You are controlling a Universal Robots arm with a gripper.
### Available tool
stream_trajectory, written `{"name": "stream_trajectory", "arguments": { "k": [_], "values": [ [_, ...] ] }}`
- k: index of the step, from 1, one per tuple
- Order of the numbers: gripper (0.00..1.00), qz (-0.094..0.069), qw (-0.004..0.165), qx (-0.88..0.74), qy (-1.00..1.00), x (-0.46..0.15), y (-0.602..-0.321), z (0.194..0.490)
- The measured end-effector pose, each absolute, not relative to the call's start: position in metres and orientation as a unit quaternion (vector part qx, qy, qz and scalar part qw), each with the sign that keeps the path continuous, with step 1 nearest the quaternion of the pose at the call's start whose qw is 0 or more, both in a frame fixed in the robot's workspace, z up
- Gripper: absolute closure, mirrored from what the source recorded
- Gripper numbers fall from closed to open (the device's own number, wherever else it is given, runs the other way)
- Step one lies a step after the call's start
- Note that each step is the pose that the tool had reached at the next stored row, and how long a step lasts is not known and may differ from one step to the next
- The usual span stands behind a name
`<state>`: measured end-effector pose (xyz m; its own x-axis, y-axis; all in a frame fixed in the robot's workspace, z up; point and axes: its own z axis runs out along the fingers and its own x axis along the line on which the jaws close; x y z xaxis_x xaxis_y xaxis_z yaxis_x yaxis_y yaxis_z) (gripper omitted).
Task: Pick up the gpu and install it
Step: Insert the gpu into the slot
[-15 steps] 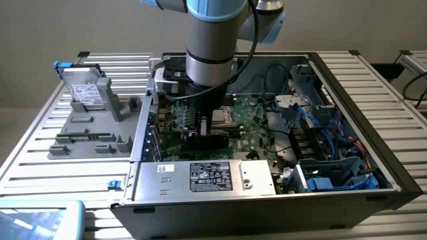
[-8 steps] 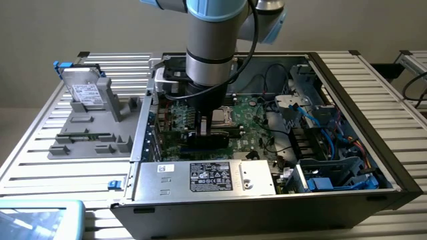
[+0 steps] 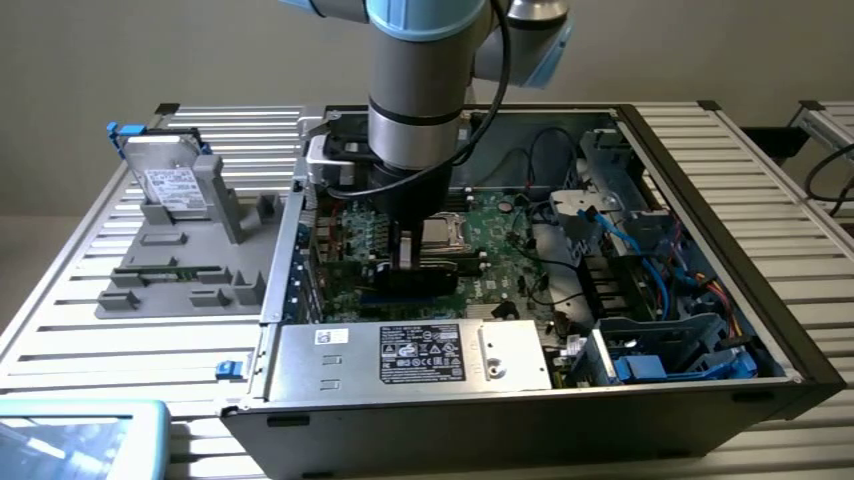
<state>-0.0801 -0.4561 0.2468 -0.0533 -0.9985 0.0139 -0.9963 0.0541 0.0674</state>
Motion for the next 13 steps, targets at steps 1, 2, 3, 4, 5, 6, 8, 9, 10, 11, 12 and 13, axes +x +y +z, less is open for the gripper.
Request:
{"name": "stream_trajectory", "arguments": {
  "k": [1, 2, 3, 4, 5, 6, 8, 9, 10, 11, 12, 13],
  "values": [
    [0.72, -0.019, 0.028, 0.687, -0.725, -0.0805, -0.456, 0.2467],
    [0.72, -0.019, 0.027, 0.687, -0.725, -0.0808, -0.4558, 0.2466],
    [0.72, -0.019, 0.027, 0.687, -0.725, -0.0811, -0.4555, 0.2466],
    [0.72, -0.019, 0.027, 0.687, -0.726, -0.0814, -0.4555, 0.2466],
    [0.72, -0.019, 0.027, 0.687, -0.725, -0.0814, -0.4555, 0.2466],
    [0.72, -0.019, 0.027, 0.687, -0.725, -0.0815, -0.4555, 0.2466],
    [0.72, -0.019, 0.027, 0.687, -0.726, -0.0815, -0.4555, 0.2467],
    [0.72, -0.019, 0.027, 0.687, -0.726, -0.0815, -0.4555, 0.2467],
    [0.72, -0.019, 0.027, 0.687, -0.726, -0.0815, -0.4555, 0.2467],
    [0.72, -0.019, 0.027, 0.687, -0.726, -0.0815, -0.4555, 0.2466],
    [0.72, -0.019, 0.028, 0.687, -0.726, -0.0815, -0.4556, 0.2463],
    [0.72, -0.019, 0.028, 0.687, -0.726, -0.0815, -0.4556, 0.246]
  ]
}}
